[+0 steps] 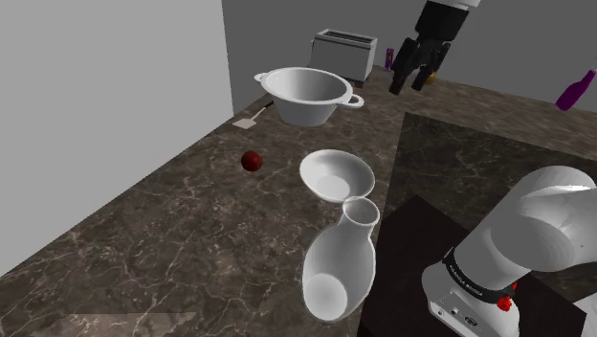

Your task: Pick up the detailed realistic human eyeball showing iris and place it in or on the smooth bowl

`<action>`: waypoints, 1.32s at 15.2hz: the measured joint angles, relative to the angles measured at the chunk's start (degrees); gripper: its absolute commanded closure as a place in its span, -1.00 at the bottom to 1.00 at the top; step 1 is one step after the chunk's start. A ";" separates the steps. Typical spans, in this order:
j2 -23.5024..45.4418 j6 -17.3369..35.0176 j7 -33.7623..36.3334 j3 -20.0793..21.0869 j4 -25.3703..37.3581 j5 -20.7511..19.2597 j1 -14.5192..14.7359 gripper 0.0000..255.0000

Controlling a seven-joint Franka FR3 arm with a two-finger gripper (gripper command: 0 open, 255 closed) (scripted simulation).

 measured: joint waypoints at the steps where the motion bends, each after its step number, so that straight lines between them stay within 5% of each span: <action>1: 0.00 0.00 0.00 0.00 0.00 0.00 0.00 -1.00; 12: 12.58 15.37 10.12 9.14 -1.64 5.40 3.00 -1.00; 20: 27.85 26.74 18.27 15.71 3.39 6.05 4.21 -1.00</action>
